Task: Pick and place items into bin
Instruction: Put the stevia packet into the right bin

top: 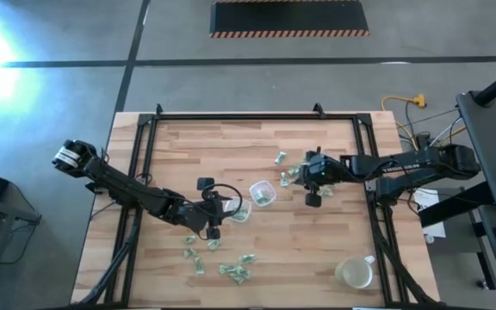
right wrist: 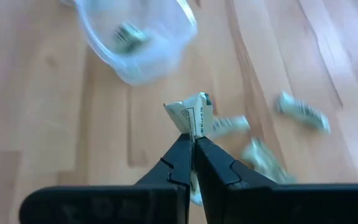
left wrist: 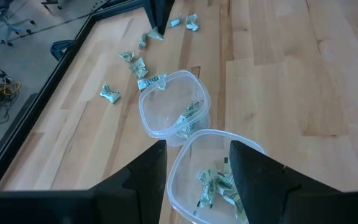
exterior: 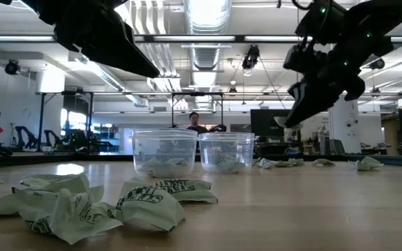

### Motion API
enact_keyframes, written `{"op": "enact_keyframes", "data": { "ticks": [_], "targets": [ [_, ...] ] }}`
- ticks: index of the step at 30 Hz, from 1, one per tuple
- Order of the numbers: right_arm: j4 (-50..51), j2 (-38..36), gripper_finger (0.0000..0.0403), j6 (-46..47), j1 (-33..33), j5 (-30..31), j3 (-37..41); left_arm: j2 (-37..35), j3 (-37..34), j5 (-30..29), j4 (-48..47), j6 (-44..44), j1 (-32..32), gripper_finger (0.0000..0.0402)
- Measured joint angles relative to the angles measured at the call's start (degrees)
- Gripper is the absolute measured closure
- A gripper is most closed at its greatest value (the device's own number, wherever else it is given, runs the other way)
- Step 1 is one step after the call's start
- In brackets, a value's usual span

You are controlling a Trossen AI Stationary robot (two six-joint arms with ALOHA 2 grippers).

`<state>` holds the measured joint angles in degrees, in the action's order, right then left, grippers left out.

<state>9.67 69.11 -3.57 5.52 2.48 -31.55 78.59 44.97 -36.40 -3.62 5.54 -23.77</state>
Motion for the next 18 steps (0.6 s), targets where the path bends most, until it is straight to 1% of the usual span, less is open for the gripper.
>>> {"op": "enact_keyframes", "data": {
  "ticks": [9, 14, 18],
  "targets": [
    [-11.96, 1.09, 0.0394, -4.75, -4.33, -0.04, -0.04, 0.00, -0.04, 0.02, -0.13, 0.00, 0.00, 0.0242],
    [-20.01, 3.17, 0.0394, -5.81, -6.06, -0.20, -0.04, -0.02, -0.07, 0.12, -2.31, 0.11, -0.04, 0.0242],
    [-28.17, 7.33, 0.0394, -7.15, -6.71, -3.91, -0.05, 0.00, -0.07, 0.22, -3.96, 1.52, -0.04, 0.0242]
  ]
}}
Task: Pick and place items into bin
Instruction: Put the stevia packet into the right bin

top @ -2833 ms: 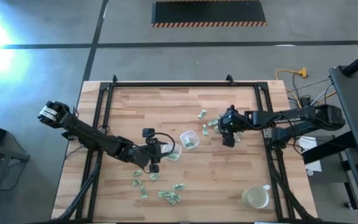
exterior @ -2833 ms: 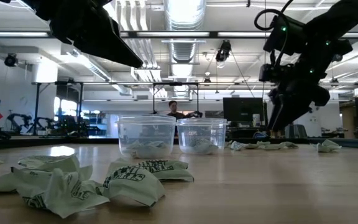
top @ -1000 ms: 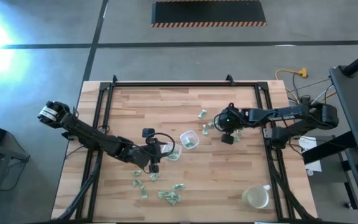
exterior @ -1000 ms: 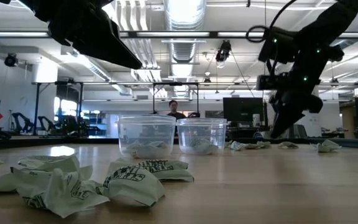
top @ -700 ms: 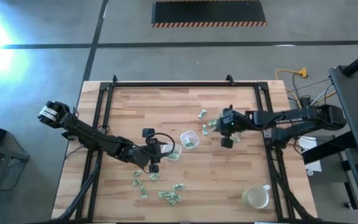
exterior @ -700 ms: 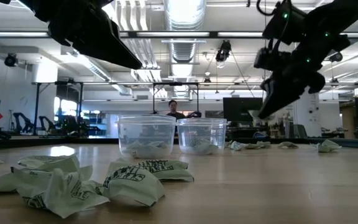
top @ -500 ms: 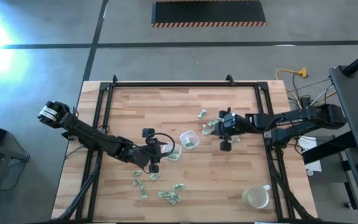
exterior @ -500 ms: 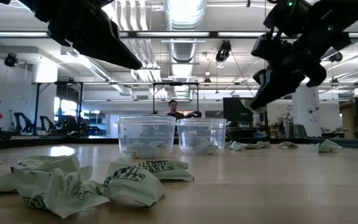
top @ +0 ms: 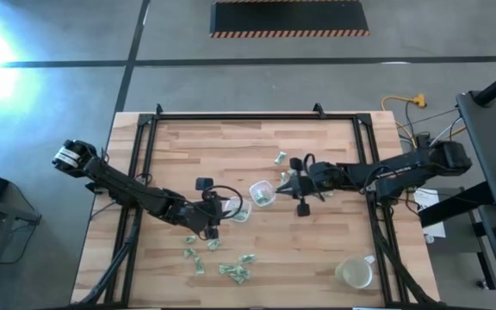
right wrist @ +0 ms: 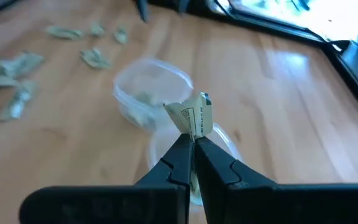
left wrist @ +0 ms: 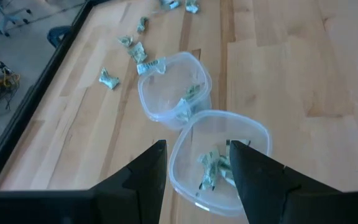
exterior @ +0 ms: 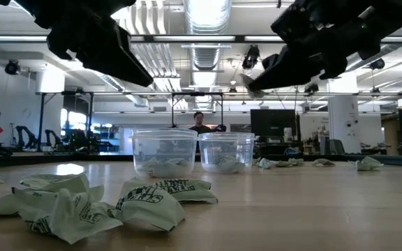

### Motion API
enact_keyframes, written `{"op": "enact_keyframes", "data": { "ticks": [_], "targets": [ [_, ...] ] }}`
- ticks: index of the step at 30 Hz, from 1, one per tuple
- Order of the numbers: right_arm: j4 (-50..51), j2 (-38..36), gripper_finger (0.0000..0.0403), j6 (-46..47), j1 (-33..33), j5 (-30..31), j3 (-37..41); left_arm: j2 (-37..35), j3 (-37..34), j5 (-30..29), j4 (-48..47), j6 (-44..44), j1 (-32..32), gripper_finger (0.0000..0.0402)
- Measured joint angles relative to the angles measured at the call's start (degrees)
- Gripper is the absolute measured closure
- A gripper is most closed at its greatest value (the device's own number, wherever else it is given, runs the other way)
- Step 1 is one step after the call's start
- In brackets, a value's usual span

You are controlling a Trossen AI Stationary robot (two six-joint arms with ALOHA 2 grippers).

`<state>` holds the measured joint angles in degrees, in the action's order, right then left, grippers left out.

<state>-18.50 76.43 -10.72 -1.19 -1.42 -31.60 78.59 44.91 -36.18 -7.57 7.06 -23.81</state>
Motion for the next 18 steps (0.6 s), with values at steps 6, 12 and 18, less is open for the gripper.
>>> {"op": "enact_keyframes", "data": {
  "ticks": [6, 12, 18],
  "targets": [
    [-2.27, 5.59, 0.0394, -1.51, 0.07, -1.65, -1.29, -0.49, 0.00, 0.05, -2.60, 1.65, -0.57, 0.0242],
    [-2.71, 9.14, 0.0394, -1.77, 0.07, -1.60, -3.60, -1.17, 0.02, 0.05, -2.54, 1.63, -0.92, 0.0242],
    [-2.78, 12.03, 0.0394, -1.89, 1.04, -1.59, -5.09, -1.27, 0.04, 0.02, -2.37, 1.65, -1.05, 0.0242]
  ]
}}
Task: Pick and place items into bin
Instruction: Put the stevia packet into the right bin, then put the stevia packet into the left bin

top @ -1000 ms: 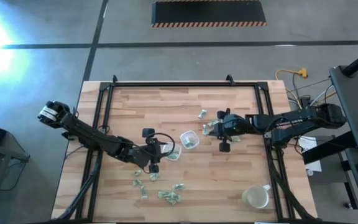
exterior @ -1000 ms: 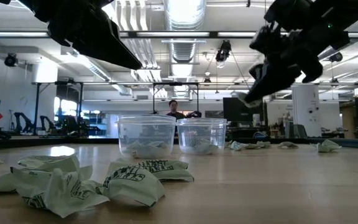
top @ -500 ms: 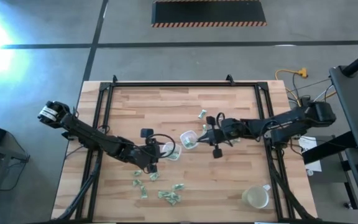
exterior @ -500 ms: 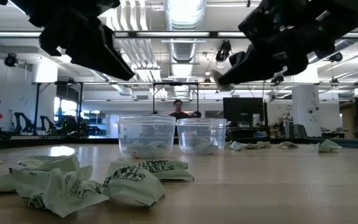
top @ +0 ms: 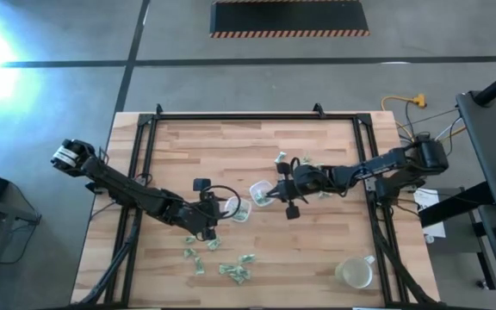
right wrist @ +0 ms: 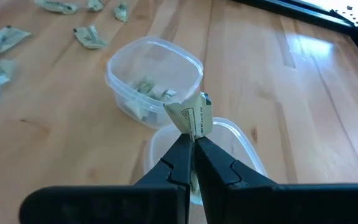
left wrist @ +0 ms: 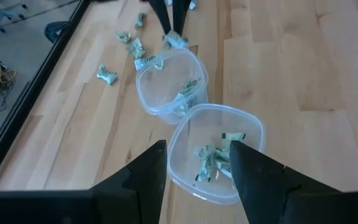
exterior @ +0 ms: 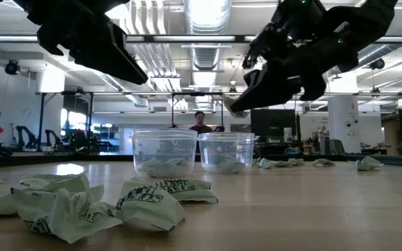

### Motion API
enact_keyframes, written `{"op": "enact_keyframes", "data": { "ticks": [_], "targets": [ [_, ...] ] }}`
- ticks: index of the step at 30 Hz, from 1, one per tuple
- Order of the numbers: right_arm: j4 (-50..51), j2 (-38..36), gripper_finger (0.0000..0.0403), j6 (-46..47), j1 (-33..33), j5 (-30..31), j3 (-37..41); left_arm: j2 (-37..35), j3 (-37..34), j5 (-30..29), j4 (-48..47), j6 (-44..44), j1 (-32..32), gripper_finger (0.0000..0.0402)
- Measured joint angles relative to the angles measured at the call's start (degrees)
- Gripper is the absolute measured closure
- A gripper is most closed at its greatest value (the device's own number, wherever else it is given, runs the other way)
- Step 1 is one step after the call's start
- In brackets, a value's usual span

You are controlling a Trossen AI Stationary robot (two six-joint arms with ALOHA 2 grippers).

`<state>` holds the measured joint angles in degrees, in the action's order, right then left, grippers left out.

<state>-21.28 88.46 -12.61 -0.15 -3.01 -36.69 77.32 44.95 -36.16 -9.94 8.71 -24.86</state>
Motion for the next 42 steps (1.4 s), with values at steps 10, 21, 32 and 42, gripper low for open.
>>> {"op": "enact_keyframes", "data": {
  "ticks": [10, 21, 32, 42],
  "targets": [
    [0.03, 2.55, 0.0393, 1.43, 1.43, -0.02, -1.60, 0.00, -0.02, 0.00, -0.10, 0.00, -0.02, 0.0242],
    [1.30, 2.39, 0.0317, 1.38, 1.83, -0.04, -1.52, 0.09, -0.02, -0.01, -0.03, 0.08, -0.04, 0.0242],
    [8.90, -2.00, 0.0274, 0.39, 1.80, -0.04, -1.97, 0.10, -0.02, 11.03, -4.20, 6.25, -0.43, 0.0242],
    [22.49, -13.51, 0.0283, 4.56, -0.99, -0.67, -2.08, 1.97, -0.39, 14.29, -8.34, 18.54, -4.64, 0.0242]
  ]
}}
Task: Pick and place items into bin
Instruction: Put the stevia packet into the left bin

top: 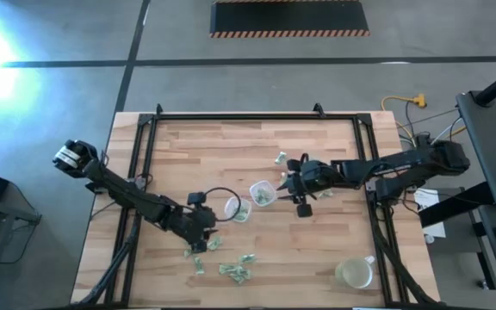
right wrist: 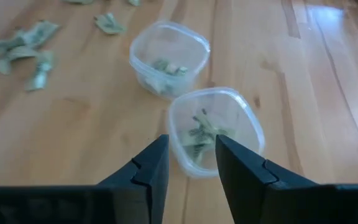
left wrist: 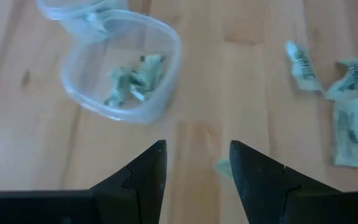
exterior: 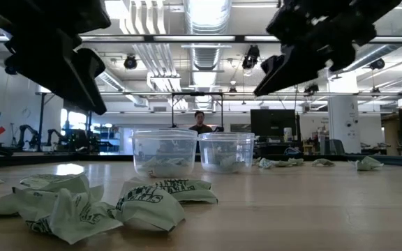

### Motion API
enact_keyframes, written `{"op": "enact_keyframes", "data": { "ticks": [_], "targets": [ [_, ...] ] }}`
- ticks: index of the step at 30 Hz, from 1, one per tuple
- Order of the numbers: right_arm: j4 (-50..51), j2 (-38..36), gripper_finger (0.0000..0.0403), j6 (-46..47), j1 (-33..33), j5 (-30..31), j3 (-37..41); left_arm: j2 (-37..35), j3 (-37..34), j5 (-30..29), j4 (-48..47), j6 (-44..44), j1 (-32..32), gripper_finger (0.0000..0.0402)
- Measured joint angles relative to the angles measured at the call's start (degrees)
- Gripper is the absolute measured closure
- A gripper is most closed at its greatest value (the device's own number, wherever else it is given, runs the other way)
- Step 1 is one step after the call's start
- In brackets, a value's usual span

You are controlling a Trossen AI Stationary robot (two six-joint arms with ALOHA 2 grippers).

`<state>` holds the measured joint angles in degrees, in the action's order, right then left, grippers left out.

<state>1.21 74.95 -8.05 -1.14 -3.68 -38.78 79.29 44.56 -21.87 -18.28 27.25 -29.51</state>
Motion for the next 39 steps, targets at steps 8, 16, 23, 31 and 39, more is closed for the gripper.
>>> {"op": "enact_keyframes", "data": {
  "ticks": [8, 16, 23, 31, 39],
  "targets": [
    [8.20, -7.80, 0.0291, 4.46, -4.34, 0.59, 0.43, 5.32, 0.44, 0.82, 1.37, 8.41, -3.45, 0.0242],
    [11.58, -12.39, 0.0290, 6.69, -7.16, 1.08, 1.77, 9.38, 1.98, 3.17, 1.40, 13.02, -3.62, 0.0242],
    [13.28, -13.88, 0.0290, 8.57, -7.74, 2.38, 2.18, 12.32, 2.89, 4.95, 1.68, 16.49, -3.62, 0.0242],
    [13.60, -13.72, 0.0300, 8.74, -7.74, 2.36, 2.25, 14.14, 2.86, 6.71, 1.70, 17.90, -3.42, 0.0242],
    [13.60, -13.72, 0.0311, 8.54, -7.74, 2.36, 2.25, 14.42, 2.82, 7.45, 1.81, 17.92, -3.07, 0.0242]
  ]
}}
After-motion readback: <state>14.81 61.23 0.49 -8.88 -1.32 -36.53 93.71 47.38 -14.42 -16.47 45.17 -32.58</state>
